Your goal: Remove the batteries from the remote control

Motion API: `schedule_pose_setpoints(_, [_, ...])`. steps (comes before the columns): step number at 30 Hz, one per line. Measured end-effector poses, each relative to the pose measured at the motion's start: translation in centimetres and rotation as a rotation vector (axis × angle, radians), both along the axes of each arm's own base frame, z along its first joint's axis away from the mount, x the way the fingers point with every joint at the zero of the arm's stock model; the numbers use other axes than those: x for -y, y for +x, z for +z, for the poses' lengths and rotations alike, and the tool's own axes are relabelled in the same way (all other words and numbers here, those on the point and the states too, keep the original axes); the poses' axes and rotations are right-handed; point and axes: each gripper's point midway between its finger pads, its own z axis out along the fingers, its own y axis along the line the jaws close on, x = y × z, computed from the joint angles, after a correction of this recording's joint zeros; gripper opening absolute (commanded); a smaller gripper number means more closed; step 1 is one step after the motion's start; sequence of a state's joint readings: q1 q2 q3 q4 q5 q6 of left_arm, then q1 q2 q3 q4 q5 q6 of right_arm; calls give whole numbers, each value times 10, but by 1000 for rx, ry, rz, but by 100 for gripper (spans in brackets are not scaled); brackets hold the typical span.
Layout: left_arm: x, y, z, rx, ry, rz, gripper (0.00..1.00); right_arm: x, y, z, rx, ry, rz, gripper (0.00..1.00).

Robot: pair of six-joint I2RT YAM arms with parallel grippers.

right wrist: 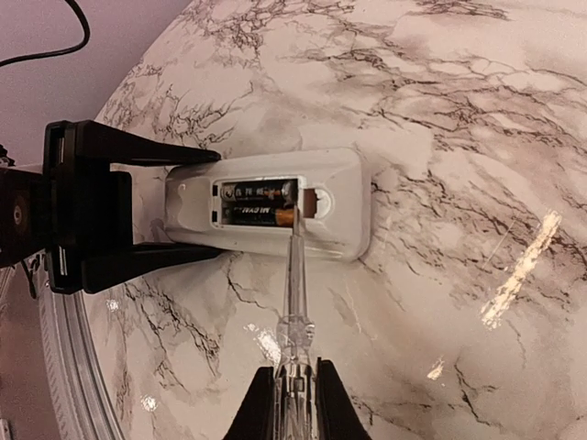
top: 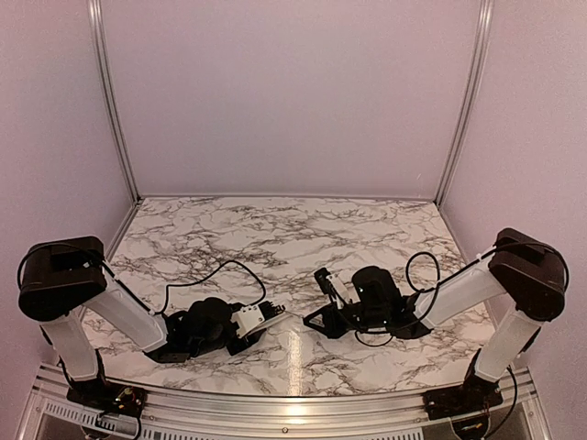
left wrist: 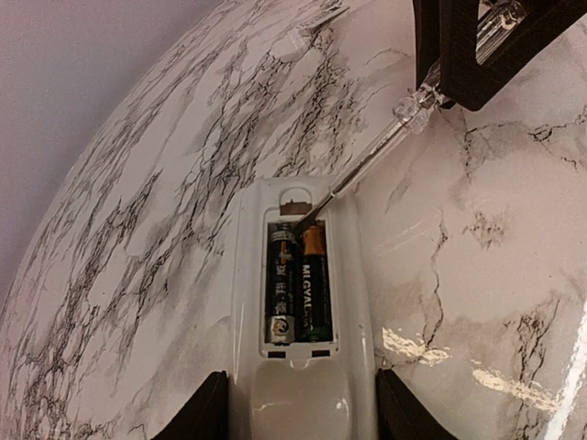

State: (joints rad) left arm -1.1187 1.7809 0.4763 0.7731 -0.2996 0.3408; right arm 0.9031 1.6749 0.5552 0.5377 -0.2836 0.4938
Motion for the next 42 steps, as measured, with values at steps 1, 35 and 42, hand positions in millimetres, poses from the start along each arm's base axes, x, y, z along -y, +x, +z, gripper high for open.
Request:
schedule_pose_setpoints(1, [0,0,0,-3,-3,1,0,0,0,0,1,3,-1,0])
schedule_pose_setpoints(35, [16,-8,4,-216,-171,-104,0,22,-16,6,24,2,7,0])
schedule_pose_setpoints(42, [20,-13,29,-241,-269,-158,0,29,-27,34,72,71,30,0])
